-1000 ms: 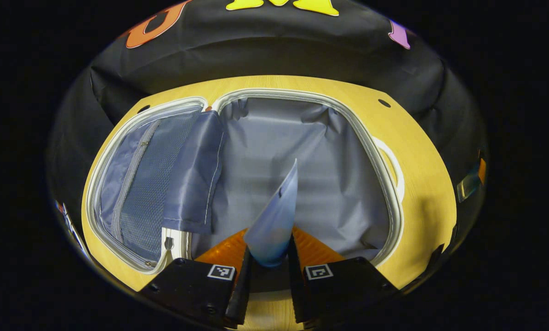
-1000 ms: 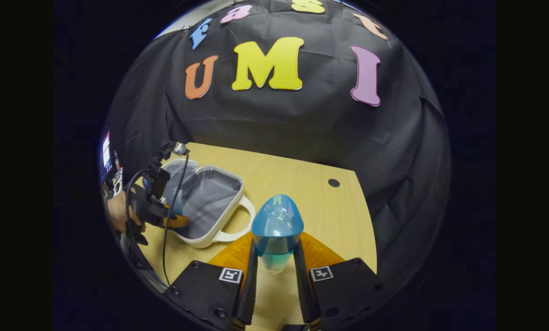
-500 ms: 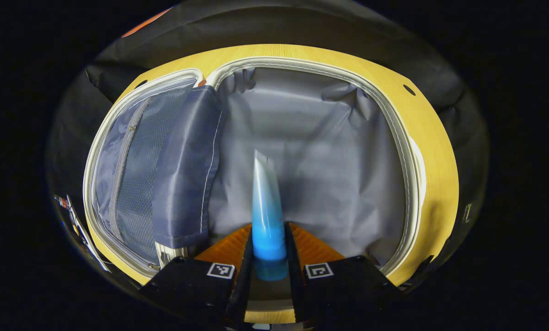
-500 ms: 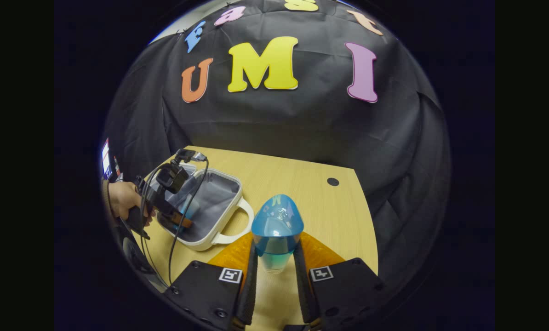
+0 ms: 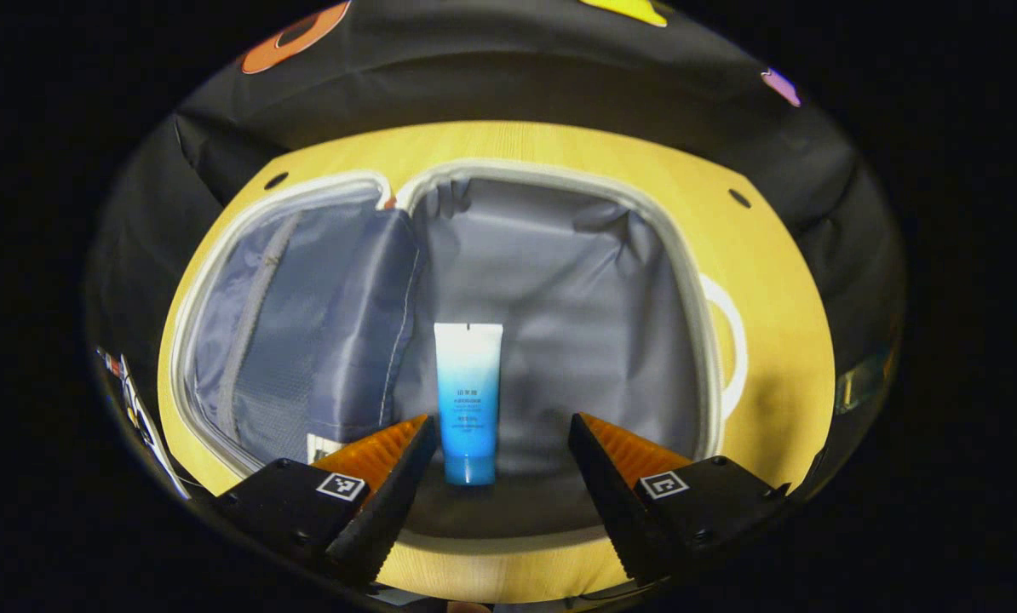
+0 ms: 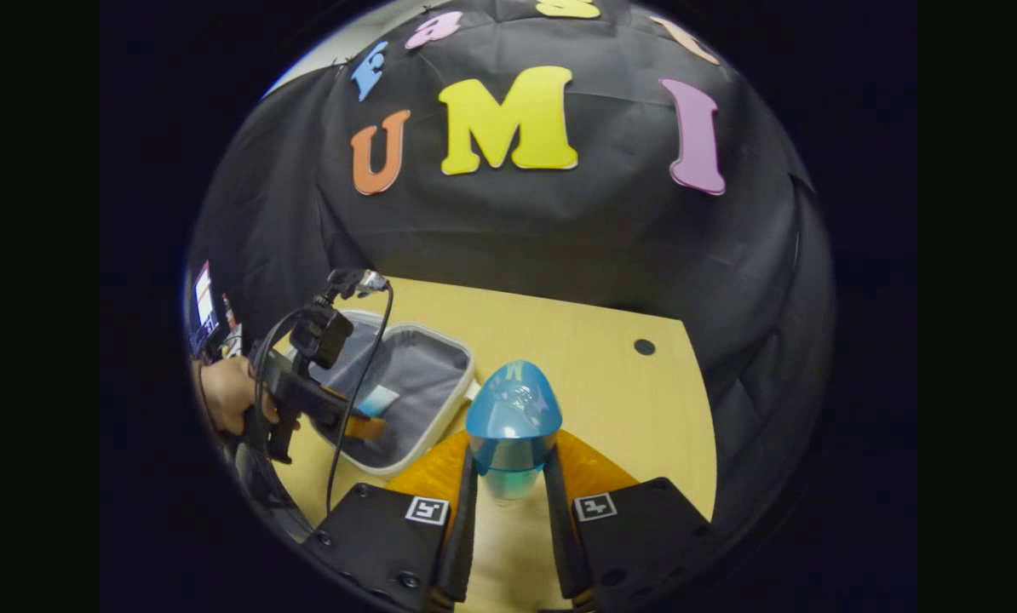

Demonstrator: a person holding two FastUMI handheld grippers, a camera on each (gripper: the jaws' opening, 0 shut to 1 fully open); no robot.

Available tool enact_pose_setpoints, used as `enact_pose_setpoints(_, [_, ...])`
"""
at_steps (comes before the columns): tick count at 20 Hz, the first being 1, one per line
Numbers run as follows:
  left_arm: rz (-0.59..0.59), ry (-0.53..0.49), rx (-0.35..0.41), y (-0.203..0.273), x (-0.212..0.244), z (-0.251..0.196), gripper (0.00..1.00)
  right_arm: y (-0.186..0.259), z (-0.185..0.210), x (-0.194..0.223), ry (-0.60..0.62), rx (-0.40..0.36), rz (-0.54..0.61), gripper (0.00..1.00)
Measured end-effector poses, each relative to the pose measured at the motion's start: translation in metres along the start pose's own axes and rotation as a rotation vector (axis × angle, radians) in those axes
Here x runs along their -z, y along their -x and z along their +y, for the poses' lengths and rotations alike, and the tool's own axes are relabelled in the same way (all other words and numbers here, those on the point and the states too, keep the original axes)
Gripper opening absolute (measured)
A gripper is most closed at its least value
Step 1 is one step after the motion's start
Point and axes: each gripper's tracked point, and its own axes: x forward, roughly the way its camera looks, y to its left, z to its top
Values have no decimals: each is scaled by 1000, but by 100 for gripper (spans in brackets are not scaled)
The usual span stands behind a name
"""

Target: First open the suitcase, pack the skin care products into it, and then close the suitcase.

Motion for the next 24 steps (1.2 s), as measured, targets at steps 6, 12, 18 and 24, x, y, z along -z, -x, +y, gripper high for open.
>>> enact_pose_setpoints(6, [-366, -23, -105, 102, -35, 49, 100, -51, 80, -23, 6, -118, 24, 36])
enact_pose_setpoints(12, [-611, 31, -146, 202, -30, 94, 100, -108, 144, 33, -53, -130, 230, 37])
enact_pose_setpoints(18, [-724, 30, -95, 237, -31, 111, 100, -131, 167, 80, -134, -37, 399, 35])
enact_pose_setpoints(24, [-764, 34, -81, 254, -30, 140, 100, -170, 159, 77, -295, 104, 484, 37])
